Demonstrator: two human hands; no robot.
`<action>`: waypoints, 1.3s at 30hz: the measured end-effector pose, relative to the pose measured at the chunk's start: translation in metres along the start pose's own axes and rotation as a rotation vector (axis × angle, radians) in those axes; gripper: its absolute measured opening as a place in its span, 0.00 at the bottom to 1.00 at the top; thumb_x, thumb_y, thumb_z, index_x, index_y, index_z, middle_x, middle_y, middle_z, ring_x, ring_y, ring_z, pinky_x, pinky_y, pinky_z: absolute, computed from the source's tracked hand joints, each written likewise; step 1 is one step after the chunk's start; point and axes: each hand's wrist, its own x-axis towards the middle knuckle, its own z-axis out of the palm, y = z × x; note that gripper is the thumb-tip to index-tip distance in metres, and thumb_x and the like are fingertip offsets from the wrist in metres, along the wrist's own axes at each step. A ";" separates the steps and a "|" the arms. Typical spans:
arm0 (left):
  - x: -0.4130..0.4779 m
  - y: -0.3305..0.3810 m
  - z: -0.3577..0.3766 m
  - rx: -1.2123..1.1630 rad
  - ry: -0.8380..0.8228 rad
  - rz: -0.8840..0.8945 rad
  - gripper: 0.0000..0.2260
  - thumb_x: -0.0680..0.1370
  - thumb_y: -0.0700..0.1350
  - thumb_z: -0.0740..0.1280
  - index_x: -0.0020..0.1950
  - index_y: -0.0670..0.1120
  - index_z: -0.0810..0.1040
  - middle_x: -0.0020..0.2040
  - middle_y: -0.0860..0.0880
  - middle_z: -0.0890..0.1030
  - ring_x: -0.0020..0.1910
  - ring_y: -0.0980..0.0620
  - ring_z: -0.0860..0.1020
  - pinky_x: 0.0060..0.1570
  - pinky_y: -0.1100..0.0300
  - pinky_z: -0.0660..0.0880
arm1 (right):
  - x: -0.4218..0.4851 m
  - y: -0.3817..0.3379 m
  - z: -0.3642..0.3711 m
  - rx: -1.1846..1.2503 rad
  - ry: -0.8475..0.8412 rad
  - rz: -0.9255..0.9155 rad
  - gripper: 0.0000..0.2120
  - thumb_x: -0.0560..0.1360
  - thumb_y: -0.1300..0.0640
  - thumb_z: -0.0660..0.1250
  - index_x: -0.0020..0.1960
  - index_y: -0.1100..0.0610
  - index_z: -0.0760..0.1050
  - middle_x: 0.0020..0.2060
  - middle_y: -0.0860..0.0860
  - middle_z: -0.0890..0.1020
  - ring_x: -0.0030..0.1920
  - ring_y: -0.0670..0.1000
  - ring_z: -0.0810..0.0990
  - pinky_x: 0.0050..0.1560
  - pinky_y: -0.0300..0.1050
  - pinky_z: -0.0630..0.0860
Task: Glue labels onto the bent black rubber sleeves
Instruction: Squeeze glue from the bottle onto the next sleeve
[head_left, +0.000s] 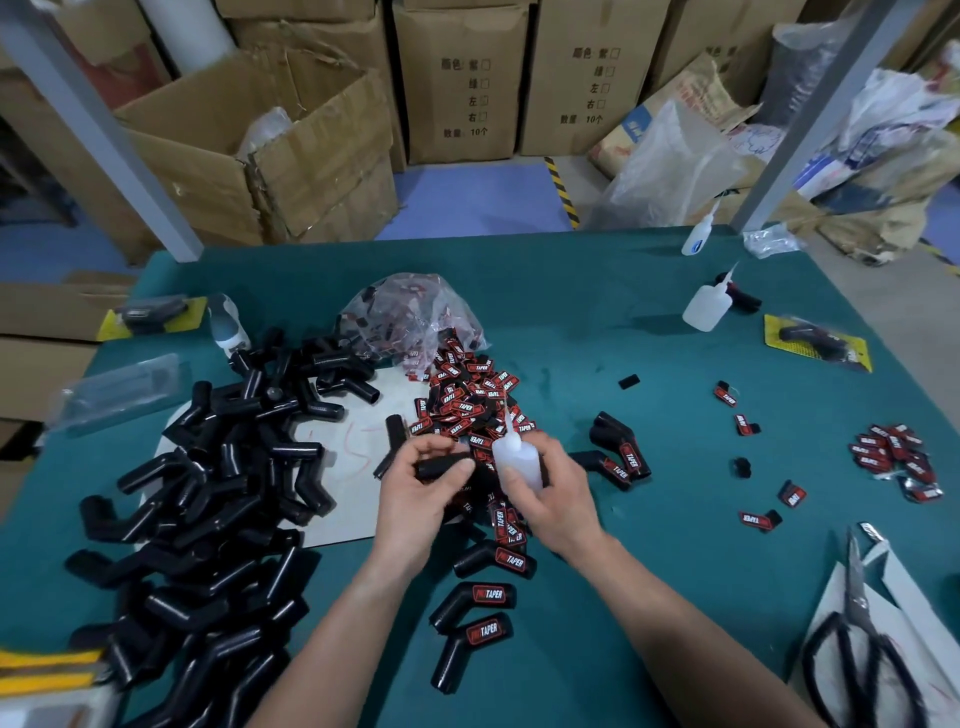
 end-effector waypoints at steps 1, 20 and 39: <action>0.000 0.000 0.002 -0.100 0.016 -0.024 0.14 0.74 0.34 0.76 0.55 0.44 0.77 0.51 0.46 0.87 0.52 0.47 0.83 0.58 0.48 0.79 | -0.001 -0.001 0.001 0.020 -0.016 0.032 0.14 0.74 0.45 0.66 0.58 0.44 0.70 0.47 0.34 0.78 0.43 0.38 0.75 0.43 0.25 0.69; 0.005 -0.023 -0.005 -0.094 -0.088 0.088 0.13 0.75 0.45 0.71 0.51 0.58 0.69 0.39 0.45 0.78 0.31 0.49 0.71 0.28 0.58 0.69 | 0.014 0.005 -0.014 0.498 0.178 0.283 0.16 0.68 0.50 0.76 0.52 0.36 0.76 0.46 0.40 0.81 0.43 0.43 0.79 0.42 0.41 0.78; 0.016 -0.040 -0.014 0.074 -0.016 0.126 0.11 0.83 0.43 0.68 0.59 0.58 0.84 0.52 0.45 0.83 0.42 0.53 0.81 0.43 0.62 0.78 | 0.033 0.015 -0.026 0.995 0.432 0.482 0.09 0.73 0.52 0.72 0.47 0.57 0.78 0.36 0.52 0.83 0.32 0.49 0.77 0.28 0.42 0.72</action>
